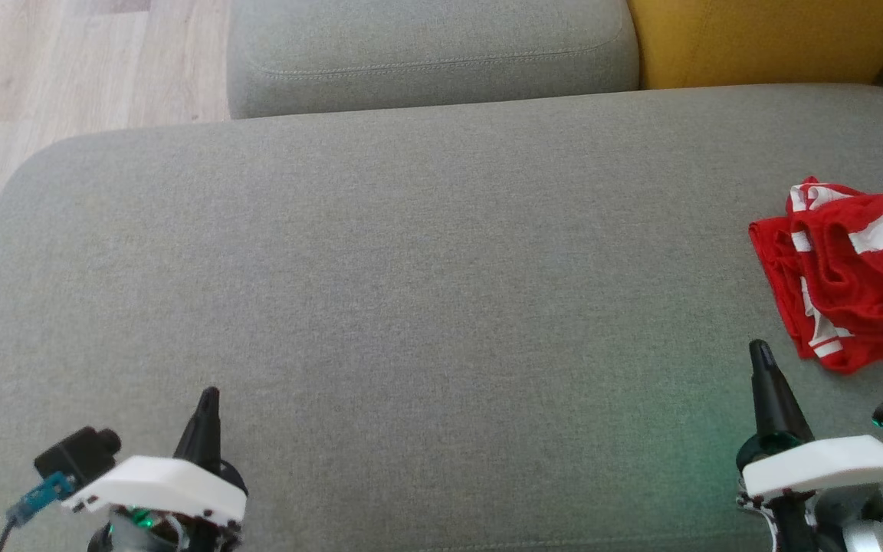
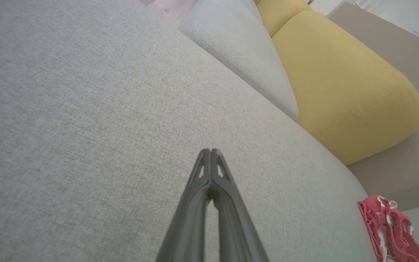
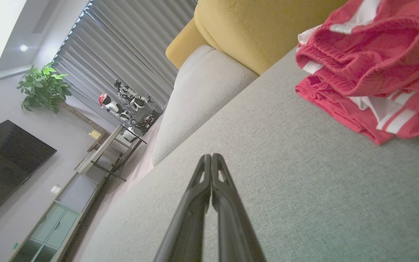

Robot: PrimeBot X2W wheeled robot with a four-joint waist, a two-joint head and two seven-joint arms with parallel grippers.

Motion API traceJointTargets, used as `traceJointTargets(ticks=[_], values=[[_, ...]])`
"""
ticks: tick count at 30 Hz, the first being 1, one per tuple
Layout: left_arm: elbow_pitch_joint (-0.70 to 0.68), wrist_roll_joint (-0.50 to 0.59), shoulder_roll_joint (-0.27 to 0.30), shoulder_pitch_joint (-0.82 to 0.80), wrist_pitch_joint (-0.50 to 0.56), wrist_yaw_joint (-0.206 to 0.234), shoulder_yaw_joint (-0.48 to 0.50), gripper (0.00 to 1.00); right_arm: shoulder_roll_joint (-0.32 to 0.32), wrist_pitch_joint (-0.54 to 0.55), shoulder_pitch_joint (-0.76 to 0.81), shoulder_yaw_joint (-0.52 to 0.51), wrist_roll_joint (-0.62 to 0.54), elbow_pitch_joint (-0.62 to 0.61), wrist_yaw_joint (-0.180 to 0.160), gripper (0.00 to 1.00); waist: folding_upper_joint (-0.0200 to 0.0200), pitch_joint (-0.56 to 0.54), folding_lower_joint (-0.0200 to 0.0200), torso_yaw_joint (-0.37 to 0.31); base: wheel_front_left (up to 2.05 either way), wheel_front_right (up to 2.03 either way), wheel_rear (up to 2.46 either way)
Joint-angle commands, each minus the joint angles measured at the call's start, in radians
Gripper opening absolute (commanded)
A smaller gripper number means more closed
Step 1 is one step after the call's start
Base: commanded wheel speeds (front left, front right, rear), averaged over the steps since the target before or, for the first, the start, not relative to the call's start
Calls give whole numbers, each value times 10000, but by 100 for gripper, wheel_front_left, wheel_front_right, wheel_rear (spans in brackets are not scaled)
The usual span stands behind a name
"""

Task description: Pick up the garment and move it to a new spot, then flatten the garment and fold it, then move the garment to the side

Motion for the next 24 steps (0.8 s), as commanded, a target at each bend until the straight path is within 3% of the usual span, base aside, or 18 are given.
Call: traceJointTargets(ticks=[1,24], values=[[-250,-246,39,-627,62,-96,381,0,-211,31,-533,26,305,-256,-4,0,0,-1,0,2,0,0,0],[-28,-2774,-318,-923,679,-825,1298,0,-246,179,-928,-186,3170,217,-6,0,0,-19,0,46,0,0,0]])
